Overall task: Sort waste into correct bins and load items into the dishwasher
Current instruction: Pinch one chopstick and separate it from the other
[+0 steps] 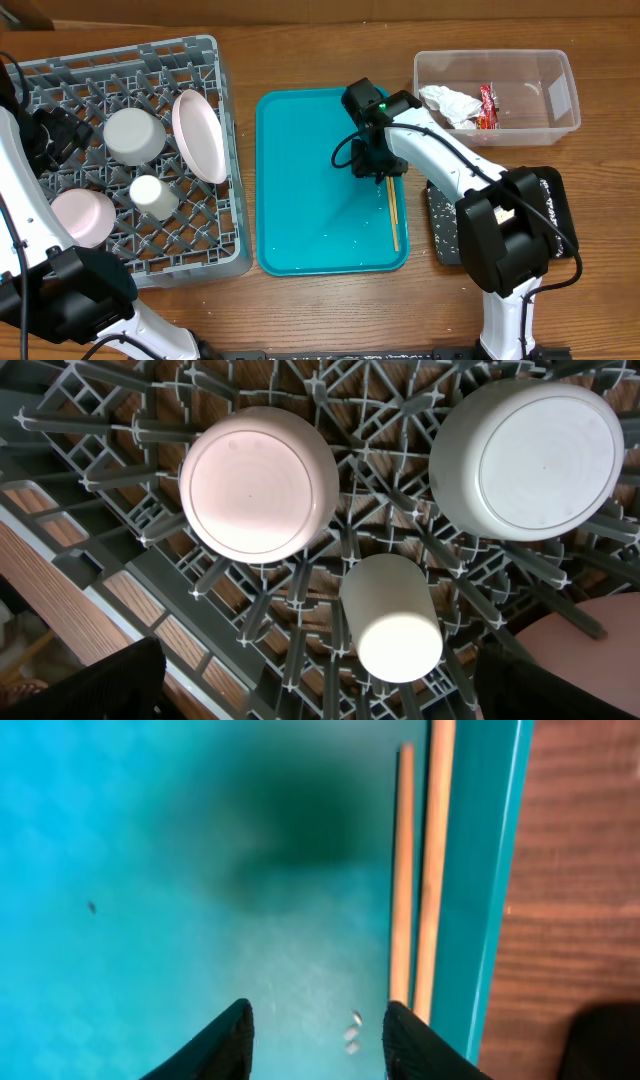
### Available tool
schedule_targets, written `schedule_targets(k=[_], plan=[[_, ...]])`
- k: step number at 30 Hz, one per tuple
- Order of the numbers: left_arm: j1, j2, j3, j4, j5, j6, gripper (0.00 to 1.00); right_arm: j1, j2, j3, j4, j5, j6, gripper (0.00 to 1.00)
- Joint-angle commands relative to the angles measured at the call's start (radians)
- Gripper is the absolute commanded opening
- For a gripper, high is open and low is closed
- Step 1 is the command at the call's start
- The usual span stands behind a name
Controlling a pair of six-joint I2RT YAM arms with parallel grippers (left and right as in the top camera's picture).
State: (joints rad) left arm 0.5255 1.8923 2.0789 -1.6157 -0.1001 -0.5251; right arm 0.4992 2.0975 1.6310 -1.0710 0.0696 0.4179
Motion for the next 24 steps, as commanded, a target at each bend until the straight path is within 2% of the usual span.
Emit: schedule_targets(k=[1, 11, 24], plan=[[-0.002, -0.008, 0.015, 0.001, 0.0, -0.014, 1.0, 0.002, -0.008, -0.03, 0.032, 0.044, -0.001, 0.46], [-0.002, -0.008, 0.015, 0.001, 0.0, -0.014, 1.0, 0.001, -0.008, -0.131, 0.124, 0.065, -0.008, 0.47], [-0.002, -0.008, 0.015, 0.001, 0.0, -0.014, 1.0, 0.001, -0.008, -0.131, 0.124, 0.06, -0.023, 0.45]])
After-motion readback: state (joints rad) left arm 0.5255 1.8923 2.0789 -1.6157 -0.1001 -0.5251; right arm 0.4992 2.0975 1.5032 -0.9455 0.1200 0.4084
